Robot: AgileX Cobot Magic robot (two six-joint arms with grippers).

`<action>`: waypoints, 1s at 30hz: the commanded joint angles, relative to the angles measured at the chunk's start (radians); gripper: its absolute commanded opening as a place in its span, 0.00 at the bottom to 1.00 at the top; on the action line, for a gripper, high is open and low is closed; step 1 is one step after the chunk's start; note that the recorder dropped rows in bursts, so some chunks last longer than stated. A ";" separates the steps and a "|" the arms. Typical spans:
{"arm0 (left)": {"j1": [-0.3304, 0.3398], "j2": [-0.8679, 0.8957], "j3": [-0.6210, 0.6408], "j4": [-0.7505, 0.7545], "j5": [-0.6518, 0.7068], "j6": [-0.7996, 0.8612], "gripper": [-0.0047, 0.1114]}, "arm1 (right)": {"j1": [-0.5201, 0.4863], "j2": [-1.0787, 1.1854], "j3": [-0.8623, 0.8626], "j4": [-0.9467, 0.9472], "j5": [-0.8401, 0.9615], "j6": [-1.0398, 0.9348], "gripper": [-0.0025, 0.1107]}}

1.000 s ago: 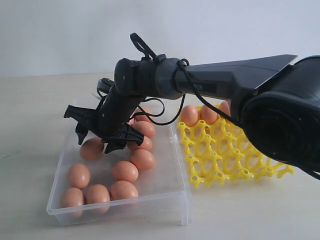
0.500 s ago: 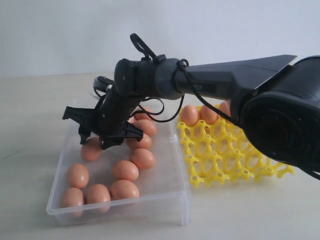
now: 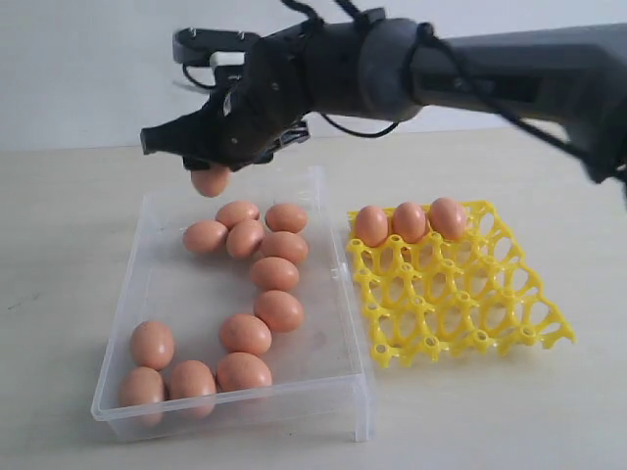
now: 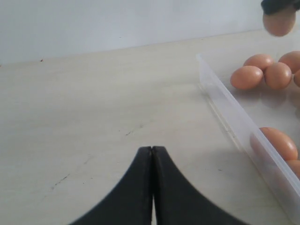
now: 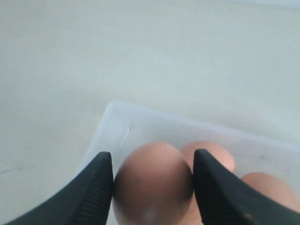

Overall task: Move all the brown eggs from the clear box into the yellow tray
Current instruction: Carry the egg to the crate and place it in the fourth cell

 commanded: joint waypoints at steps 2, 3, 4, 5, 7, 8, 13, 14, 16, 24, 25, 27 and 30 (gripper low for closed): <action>-0.001 -0.006 -0.005 -0.004 -0.008 -0.003 0.04 | -0.077 -0.209 0.314 -0.088 -0.282 -0.007 0.02; -0.001 -0.006 -0.005 -0.004 -0.008 -0.003 0.04 | -0.098 -0.252 0.386 -0.097 -0.336 -0.007 0.02; -0.001 -0.006 -0.005 -0.004 -0.008 -0.003 0.04 | -0.146 -0.333 0.525 -0.119 -0.432 -0.011 0.02; -0.001 -0.006 -0.005 -0.004 -0.008 -0.003 0.04 | -0.174 -0.370 0.588 -0.132 -0.472 -0.011 0.02; -0.001 -0.006 -0.005 -0.004 -0.008 -0.003 0.04 | -0.263 -0.450 0.735 -0.166 -0.561 -0.011 0.02; -0.001 -0.006 -0.005 -0.004 -0.008 -0.003 0.04 | -0.325 -0.481 0.809 -0.179 -0.613 -0.011 0.02; -0.001 -0.006 -0.005 -0.004 -0.008 -0.003 0.04 | -0.546 -0.473 0.967 -0.208 -0.736 -0.011 0.02; -0.001 -0.006 -0.005 -0.004 -0.008 -0.003 0.04 | -0.569 -0.455 0.968 -0.231 -0.753 -0.011 0.02; -0.001 -0.006 -0.005 -0.004 -0.008 -0.003 0.04 | -0.599 -0.411 0.968 -0.252 -0.791 -0.011 0.02; -0.001 -0.006 -0.005 -0.004 -0.008 -0.003 0.04 | -0.621 -0.266 0.918 -0.250 -0.871 -0.011 0.02; -0.001 -0.006 -0.005 -0.004 -0.008 -0.003 0.04 | -0.621 -0.255 0.909 -0.248 -0.871 -0.011 0.02; -0.001 -0.006 -0.005 -0.004 -0.008 -0.003 0.04 | -0.621 -0.241 0.895 -0.248 -0.871 -0.011 0.02; -0.001 -0.006 -0.005 -0.004 -0.008 -0.003 0.04 | -0.621 -0.222 0.877 -0.248 -0.868 -0.013 0.02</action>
